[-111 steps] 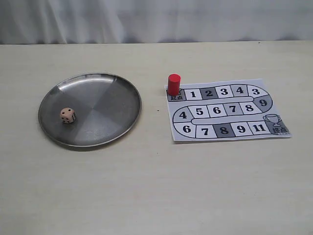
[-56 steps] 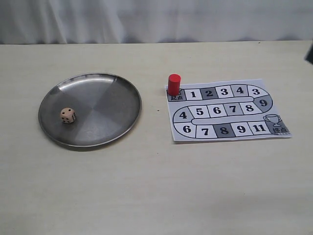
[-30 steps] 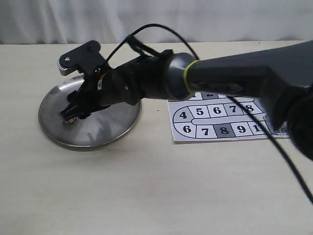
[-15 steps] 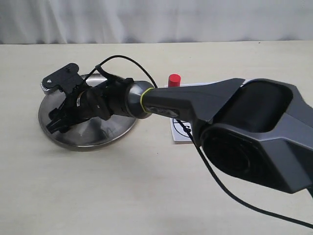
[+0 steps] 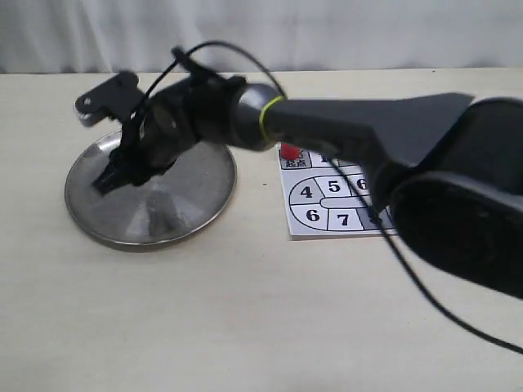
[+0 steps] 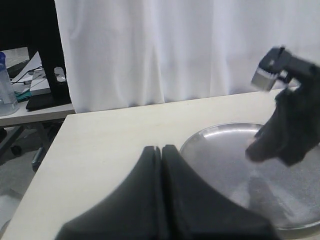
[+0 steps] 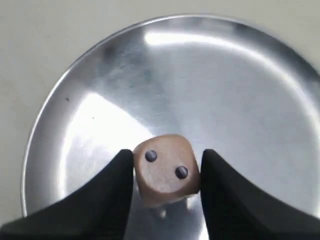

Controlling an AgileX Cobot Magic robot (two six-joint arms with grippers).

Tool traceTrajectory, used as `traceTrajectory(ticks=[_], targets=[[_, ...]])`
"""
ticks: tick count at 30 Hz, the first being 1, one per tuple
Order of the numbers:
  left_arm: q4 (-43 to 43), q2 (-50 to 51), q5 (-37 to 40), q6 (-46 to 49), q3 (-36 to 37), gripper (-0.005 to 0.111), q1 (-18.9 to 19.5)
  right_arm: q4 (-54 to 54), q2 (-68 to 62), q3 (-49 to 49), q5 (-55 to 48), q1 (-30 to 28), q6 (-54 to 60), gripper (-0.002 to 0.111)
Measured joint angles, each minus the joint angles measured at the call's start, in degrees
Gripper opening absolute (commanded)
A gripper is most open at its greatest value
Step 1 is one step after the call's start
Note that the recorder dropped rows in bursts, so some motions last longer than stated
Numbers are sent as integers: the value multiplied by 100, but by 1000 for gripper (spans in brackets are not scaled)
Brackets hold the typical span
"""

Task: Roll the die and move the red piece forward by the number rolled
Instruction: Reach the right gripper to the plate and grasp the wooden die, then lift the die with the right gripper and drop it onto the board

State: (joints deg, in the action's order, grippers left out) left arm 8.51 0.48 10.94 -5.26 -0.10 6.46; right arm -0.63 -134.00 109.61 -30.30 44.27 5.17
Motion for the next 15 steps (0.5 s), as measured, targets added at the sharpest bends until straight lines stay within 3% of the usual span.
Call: traceTrajectory(ticks=[6, 15], targets=[[0, 0, 0, 0, 0, 0, 0, 93, 1629, -713, -624, -700, 13, 4], [0, 0, 0, 0, 0, 0, 0, -89, 3633, -3577, 198, -2448, 50, 4]])
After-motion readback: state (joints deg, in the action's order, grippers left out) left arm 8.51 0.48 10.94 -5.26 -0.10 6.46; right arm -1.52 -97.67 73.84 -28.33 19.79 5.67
